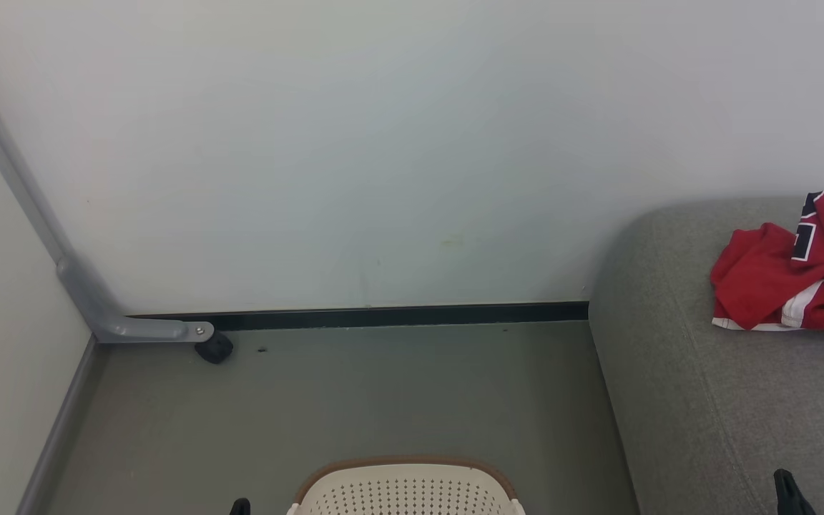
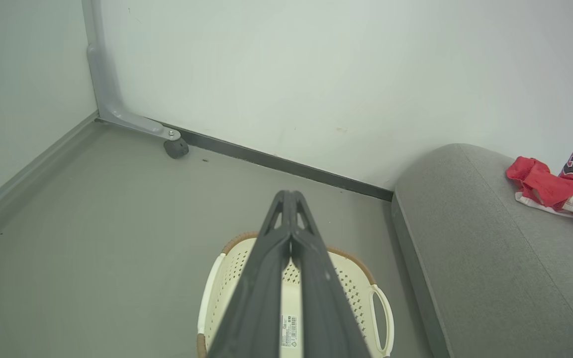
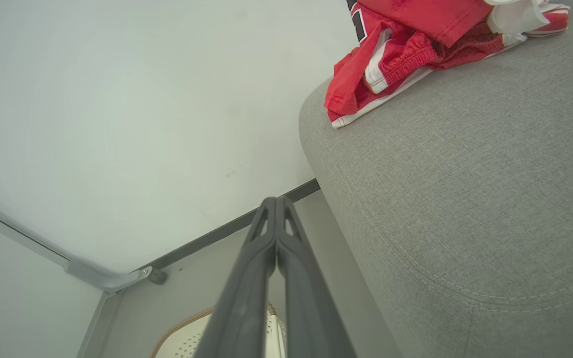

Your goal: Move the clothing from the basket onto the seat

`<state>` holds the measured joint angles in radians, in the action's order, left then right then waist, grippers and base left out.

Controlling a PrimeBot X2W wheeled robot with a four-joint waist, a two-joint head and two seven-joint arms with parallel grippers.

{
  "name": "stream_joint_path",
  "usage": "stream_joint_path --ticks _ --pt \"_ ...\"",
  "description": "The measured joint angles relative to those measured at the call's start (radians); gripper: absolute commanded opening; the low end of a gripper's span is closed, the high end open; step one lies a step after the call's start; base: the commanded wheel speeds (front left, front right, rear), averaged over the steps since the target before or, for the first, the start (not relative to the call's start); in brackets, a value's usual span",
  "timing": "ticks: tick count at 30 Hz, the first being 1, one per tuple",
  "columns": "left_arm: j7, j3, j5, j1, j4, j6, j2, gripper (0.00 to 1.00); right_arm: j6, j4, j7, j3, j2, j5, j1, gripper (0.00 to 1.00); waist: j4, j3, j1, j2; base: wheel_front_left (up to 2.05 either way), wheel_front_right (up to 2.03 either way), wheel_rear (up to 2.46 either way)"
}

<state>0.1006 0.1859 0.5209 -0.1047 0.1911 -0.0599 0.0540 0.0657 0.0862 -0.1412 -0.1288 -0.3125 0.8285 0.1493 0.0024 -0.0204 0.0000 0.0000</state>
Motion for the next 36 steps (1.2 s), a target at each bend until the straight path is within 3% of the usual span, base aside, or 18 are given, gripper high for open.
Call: stream_joint_path --ticks 36 --pt "-0.109 -0.137 0.546 0.085 0.054 0.090 -0.005 0.00 -0.085 0.110 0.127 0.133 0.137 0.388 -0.115 0.00 -0.001 0.011 0.0000 0.0000 0.00 0.00 0.00"
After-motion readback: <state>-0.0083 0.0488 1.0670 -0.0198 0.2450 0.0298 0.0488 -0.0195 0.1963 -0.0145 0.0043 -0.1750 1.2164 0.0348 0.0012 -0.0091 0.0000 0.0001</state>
